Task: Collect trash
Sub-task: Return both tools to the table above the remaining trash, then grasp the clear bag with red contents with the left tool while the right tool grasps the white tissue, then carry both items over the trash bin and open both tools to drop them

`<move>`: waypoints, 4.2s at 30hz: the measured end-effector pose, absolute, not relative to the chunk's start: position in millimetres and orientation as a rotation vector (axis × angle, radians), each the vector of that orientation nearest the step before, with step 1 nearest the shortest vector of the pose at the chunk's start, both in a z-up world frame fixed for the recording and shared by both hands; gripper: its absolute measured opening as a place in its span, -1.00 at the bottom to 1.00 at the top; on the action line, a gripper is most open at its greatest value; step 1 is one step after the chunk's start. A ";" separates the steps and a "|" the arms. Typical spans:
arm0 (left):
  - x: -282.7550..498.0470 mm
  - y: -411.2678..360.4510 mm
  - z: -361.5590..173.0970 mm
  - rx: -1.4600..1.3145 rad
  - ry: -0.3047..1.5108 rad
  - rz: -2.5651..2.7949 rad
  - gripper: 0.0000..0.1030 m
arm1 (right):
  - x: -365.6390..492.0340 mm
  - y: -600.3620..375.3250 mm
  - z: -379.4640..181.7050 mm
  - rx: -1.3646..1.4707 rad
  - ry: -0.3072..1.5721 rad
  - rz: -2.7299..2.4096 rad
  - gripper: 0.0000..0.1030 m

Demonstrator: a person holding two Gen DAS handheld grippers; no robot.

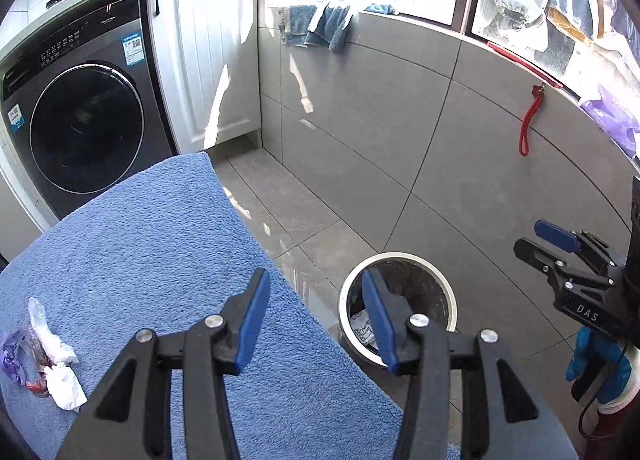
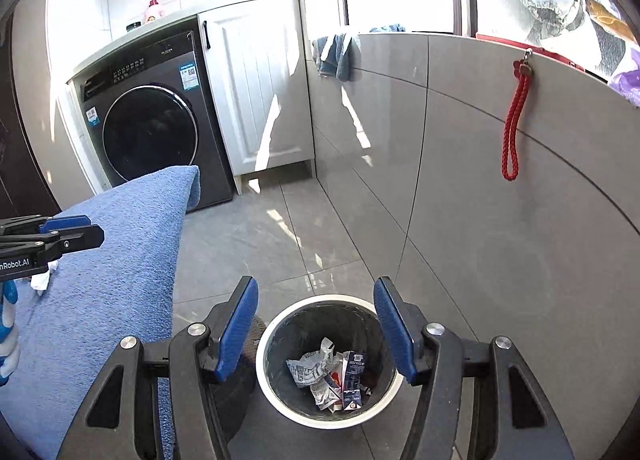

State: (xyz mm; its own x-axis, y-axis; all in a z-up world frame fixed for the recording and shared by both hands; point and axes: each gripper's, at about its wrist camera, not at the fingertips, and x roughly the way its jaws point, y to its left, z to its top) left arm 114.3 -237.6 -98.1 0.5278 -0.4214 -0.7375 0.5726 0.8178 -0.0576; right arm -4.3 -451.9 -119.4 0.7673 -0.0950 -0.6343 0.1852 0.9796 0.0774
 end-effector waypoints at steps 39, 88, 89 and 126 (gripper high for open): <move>50.0 172.1 -68.7 -0.160 0.635 -0.088 -0.06 | 17.1 -198.3 4.6 -0.126 0.464 0.259 0.21; 126.3 124.5 -159.1 -0.190 0.876 -0.333 -0.93 | 151.2 -47.4 -187.3 -0.156 0.909 0.737 -0.79; 121.8 123.4 -155.6 -0.180 0.868 -0.327 -0.93 | 147.0 -50.4 -182.5 -0.154 0.898 0.733 -0.79; -17.7 19.7 -46.1 0.198 0.613 -0.112 -0.93 | 6.7 -176.2 -95.4 -0.033 0.600 0.595 -0.79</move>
